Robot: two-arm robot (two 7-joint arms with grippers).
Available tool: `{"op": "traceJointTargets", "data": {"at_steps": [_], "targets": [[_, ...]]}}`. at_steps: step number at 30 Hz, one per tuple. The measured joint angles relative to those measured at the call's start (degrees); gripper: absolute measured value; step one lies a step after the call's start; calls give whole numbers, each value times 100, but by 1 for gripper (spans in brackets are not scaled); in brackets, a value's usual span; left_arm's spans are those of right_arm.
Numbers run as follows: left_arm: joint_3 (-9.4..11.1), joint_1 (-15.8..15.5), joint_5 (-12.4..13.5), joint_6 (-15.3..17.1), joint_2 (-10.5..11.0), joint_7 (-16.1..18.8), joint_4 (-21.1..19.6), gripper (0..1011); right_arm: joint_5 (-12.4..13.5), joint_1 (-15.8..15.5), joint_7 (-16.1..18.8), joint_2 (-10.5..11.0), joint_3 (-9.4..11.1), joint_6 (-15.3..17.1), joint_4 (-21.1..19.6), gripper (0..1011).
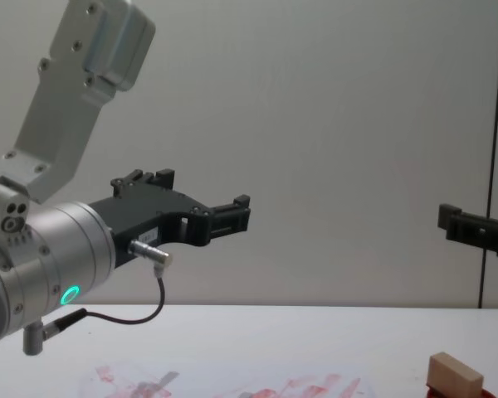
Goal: Use the one hand to pick up the stamp and affix it onto the A4 paper.
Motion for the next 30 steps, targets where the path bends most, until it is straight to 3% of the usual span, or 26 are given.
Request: {"op": "traceJointTargets", "data": {"at_steps": [30], "targets": [[0, 0, 0, 0, 0, 0, 0, 1003, 58, 50, 126, 11, 28, 93, 79, 1001]]}}
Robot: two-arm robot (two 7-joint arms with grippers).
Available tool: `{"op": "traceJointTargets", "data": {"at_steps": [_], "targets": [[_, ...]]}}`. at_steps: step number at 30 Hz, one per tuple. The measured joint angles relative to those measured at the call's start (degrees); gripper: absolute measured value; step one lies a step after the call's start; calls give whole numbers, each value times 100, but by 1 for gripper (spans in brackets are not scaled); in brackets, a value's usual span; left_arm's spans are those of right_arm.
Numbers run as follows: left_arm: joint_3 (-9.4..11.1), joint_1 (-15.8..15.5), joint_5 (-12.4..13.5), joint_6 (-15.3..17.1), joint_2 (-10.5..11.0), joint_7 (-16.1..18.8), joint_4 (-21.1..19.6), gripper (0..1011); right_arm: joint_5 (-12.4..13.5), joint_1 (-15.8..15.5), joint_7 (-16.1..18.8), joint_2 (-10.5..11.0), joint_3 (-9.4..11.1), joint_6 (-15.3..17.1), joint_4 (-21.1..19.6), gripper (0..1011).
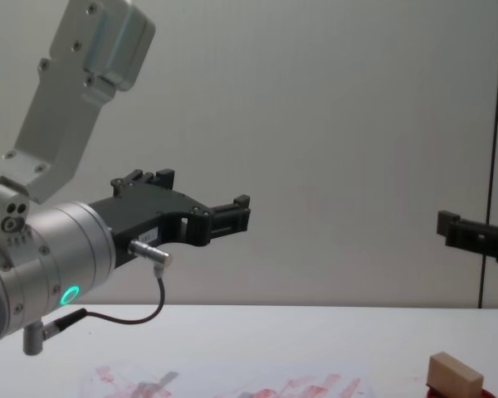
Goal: Use the one hand to pick up the stamp and affix it onto the A4 paper.
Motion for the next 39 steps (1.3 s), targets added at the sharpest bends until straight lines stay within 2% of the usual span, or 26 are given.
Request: {"op": "traceJointTargets", "data": {"at_steps": [21, 29, 39], "targets": [[0, 0, 0, 0, 0, 0, 0, 1002, 138, -107, 421, 128, 45, 282, 368, 1001], [0, 0, 0, 0, 0, 0, 0, 1002, 37, -98, 518, 106, 6, 318, 590, 1001], [0, 0, 0, 0, 0, 0, 0, 1002, -145, 79, 690, -3, -62, 390, 939, 1001]]}}
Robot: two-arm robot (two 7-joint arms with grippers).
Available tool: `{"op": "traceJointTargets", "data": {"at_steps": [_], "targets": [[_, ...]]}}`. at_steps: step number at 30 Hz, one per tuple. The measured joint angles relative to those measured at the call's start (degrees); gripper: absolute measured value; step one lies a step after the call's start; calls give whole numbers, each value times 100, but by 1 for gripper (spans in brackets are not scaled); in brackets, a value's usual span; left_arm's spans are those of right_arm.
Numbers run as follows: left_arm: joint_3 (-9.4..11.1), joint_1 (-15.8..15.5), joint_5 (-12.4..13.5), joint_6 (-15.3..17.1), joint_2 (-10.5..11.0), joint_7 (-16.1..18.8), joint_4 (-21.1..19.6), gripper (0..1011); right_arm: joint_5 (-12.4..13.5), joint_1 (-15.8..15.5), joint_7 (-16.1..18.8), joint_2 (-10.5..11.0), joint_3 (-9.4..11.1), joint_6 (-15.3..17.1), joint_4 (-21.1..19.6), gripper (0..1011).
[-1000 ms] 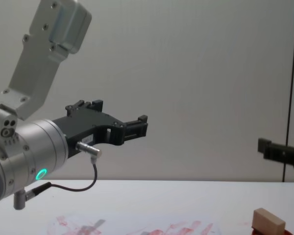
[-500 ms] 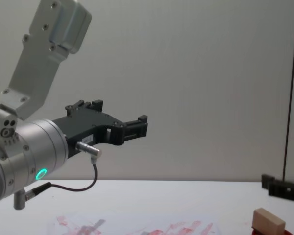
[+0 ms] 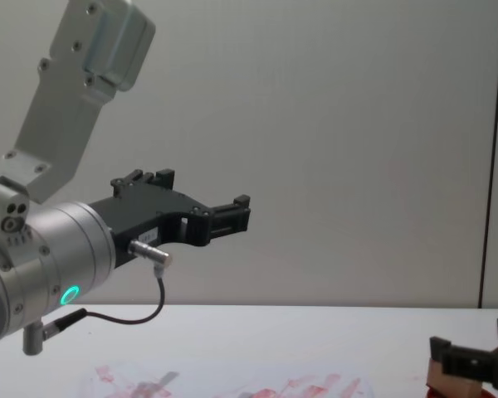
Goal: Use the one hand to pick up the stamp and affix it onto the A4 paper.
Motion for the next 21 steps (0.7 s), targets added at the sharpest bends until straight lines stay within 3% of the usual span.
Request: {"op": "traceJointTargets", "data": {"at_steps": [15, 21], "targets": [[0, 0, 0, 0, 0, 0, 0, 1002, -202, 310, 162, -203, -99, 131, 517, 994], [0, 0, 0, 0, 0, 0, 0, 1002, -250, 391, 193, -254, -121, 162, 652, 868]]}}
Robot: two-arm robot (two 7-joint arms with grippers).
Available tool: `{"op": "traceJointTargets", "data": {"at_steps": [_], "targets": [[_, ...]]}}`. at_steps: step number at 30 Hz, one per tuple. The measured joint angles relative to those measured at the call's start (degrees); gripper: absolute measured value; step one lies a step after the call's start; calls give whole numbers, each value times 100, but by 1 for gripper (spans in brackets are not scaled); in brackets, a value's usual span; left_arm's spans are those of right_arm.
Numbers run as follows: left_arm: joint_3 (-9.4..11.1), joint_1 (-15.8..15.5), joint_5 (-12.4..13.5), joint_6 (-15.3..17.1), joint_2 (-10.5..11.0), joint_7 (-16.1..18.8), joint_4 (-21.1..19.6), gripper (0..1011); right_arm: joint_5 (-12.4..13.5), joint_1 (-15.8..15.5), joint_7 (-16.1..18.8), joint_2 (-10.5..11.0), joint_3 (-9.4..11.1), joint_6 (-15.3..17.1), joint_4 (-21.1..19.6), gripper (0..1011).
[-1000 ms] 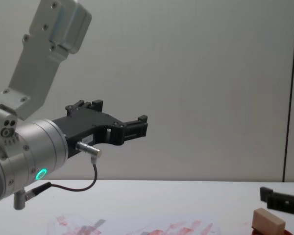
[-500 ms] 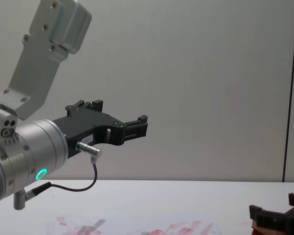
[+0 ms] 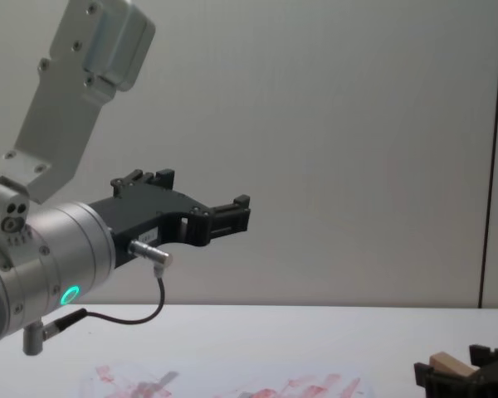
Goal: Use the one hand to pick up the stamp and affix it onto the A4 paper.
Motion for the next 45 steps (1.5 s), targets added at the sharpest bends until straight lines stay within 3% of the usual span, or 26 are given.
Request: {"op": "traceJointTargets", "data": {"at_steps": [8, 12, 14, 20, 37, 45], "targets": [[0, 0, 0, 0, 0, 0, 0, 1002, -41, 87, 4, -47, -10, 19, 147, 606], [0, 0, 0, 0, 0, 0, 0, 1002, -53, 115, 2, -60, -11, 20, 196, 534], [0, 0, 0, 0, 0, 0, 0, 1002, -56, 128, -1, -66, -11, 20, 219, 426], [0, 0, 0, 0, 0, 0, 0, 1002, -67, 155, -4, -80, -10, -18, 261, 247], [0, 0, 0, 0, 0, 0, 0, 1002, -269, 170, 209, -147, -109, -486, 75, 217], [0, 0, 0, 0, 0, 0, 0, 1002, -338, 236, 346, -271, -225, -457, 11, 217]]}}
